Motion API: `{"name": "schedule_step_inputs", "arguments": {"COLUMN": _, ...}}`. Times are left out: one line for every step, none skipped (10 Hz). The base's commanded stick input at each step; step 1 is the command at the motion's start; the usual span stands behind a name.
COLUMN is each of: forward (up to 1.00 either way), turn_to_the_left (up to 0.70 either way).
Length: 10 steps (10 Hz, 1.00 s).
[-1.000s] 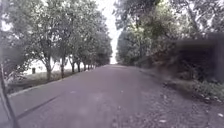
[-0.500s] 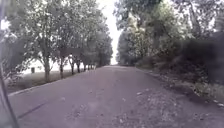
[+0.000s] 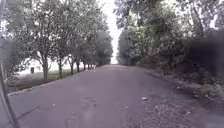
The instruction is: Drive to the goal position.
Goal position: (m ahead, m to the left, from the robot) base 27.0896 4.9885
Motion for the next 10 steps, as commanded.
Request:
{"name": "schedule_step_inputs", "arguments": {"forward": 0.7, "turn_to_the_left": 0.0}}
{"name": "schedule_step_inputs", "arguments": {"forward": 0.7, "turn_to_the_left": 0.0}}
{"name": "schedule_step_inputs", "arguments": {"forward": 0.7, "turn_to_the_left": 0.0}}
{"name": "schedule_step_inputs", "arguments": {"forward": 0.7, "turn_to_the_left": 0.0}}
{"name": "schedule_step_inputs", "arguments": {"forward": 0.7, "turn_to_the_left": 0.0}}
{"name": "schedule_step_inputs", "arguments": {"forward": 0.7, "turn_to_the_left": 0.0}}
{"name": "schedule_step_inputs", "arguments": {"forward": 0.7, "turn_to_the_left": 0.0}}
{"name": "schedule_step_inputs", "arguments": {"forward": 0.7, "turn_to_the_left": 0.0}}
{"name": "schedule_step_inputs", "arguments": {"forward": 0.7, "turn_to_the_left": 0.0}}
{"name": "schedule_step_inputs", "arguments": {"forward": 0.7, "turn_to_the_left": 0.0}}
